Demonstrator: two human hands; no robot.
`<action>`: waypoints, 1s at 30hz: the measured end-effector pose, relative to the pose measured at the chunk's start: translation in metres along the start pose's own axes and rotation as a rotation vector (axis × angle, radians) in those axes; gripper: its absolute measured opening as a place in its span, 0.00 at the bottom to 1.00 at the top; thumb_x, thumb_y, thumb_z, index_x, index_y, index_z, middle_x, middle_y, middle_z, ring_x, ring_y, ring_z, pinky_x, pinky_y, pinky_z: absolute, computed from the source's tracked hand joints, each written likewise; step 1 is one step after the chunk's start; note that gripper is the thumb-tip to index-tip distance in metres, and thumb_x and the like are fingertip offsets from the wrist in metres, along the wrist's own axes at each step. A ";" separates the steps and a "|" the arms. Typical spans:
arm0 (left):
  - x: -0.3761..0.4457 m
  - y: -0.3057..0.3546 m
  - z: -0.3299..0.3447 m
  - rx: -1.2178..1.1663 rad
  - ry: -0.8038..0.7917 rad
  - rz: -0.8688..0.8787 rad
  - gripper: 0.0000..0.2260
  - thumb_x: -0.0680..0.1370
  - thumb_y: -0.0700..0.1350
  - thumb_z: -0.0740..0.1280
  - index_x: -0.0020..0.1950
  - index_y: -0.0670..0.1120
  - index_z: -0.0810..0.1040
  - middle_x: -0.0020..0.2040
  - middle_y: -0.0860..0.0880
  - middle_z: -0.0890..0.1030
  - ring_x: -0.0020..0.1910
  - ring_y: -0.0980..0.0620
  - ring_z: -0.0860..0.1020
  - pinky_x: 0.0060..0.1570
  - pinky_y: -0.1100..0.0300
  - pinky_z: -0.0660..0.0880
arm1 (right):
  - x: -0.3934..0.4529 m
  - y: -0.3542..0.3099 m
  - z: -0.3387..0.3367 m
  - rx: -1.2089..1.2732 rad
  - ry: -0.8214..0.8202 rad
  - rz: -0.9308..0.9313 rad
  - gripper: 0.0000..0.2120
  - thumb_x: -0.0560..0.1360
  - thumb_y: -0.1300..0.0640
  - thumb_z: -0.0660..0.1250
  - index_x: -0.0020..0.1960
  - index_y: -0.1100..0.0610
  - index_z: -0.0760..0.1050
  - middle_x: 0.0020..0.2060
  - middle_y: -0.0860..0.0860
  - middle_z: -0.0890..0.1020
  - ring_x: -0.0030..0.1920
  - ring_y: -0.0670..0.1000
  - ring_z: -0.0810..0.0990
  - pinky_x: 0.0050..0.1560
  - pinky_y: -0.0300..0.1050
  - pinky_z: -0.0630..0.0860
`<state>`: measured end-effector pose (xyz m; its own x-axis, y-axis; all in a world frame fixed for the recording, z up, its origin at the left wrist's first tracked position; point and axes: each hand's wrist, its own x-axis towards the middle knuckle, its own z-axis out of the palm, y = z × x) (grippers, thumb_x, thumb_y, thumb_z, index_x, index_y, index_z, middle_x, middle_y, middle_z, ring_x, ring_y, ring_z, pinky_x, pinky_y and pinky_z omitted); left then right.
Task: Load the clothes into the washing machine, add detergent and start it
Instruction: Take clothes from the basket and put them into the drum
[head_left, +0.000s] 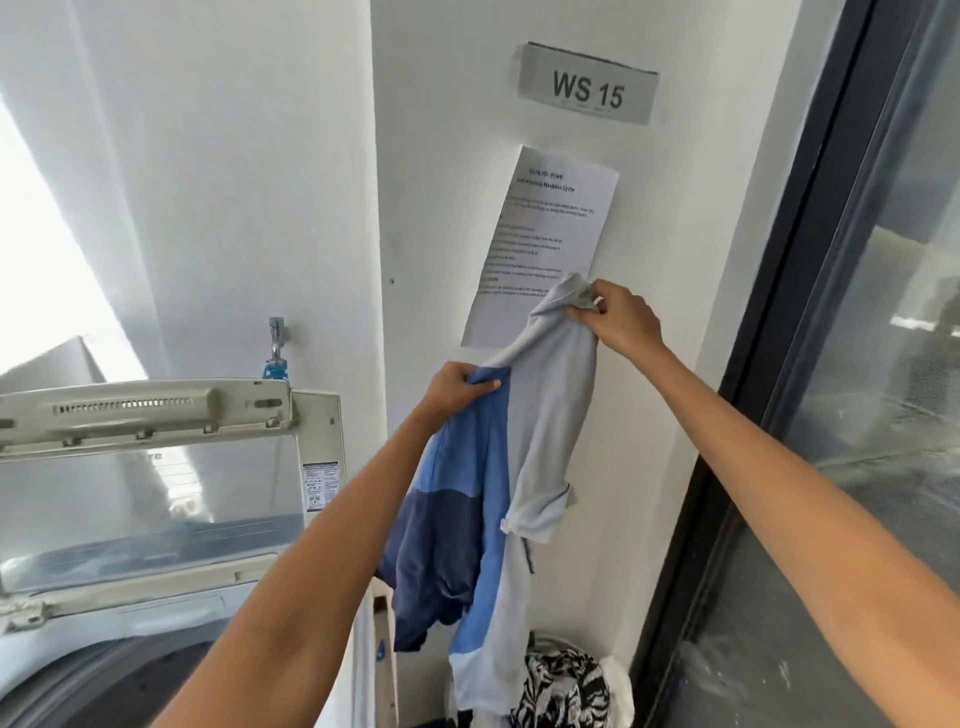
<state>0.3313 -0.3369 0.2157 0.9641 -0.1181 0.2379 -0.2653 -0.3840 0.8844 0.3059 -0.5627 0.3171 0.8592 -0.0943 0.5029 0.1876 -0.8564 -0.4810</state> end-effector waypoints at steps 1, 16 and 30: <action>0.001 0.001 -0.004 0.049 0.053 0.009 0.08 0.74 0.46 0.72 0.39 0.42 0.79 0.38 0.47 0.77 0.41 0.50 0.75 0.36 0.61 0.68 | -0.004 -0.001 0.001 -0.036 -0.012 0.056 0.14 0.74 0.46 0.65 0.50 0.55 0.72 0.40 0.51 0.79 0.36 0.55 0.77 0.37 0.45 0.71; -0.051 -0.018 0.011 -0.230 0.057 -0.101 0.31 0.73 0.64 0.64 0.68 0.45 0.63 0.59 0.40 0.74 0.59 0.43 0.74 0.60 0.49 0.71 | -0.018 -0.082 0.062 1.338 -0.088 0.474 0.10 0.75 0.72 0.63 0.55 0.64 0.72 0.39 0.57 0.78 0.36 0.53 0.80 0.39 0.46 0.83; -0.033 -0.018 0.024 0.366 0.214 -0.041 0.11 0.78 0.49 0.61 0.53 0.52 0.82 0.52 0.50 0.83 0.53 0.47 0.79 0.46 0.58 0.71 | -0.020 0.018 0.050 -0.276 -0.648 -0.249 0.41 0.71 0.50 0.73 0.76 0.54 0.54 0.72 0.56 0.58 0.72 0.57 0.61 0.70 0.52 0.63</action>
<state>0.3044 -0.3479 0.1828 0.9447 0.0814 0.3178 -0.1770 -0.6890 0.7028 0.3159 -0.5512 0.2623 0.9311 0.3646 0.0084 0.3607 -0.9175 -0.1675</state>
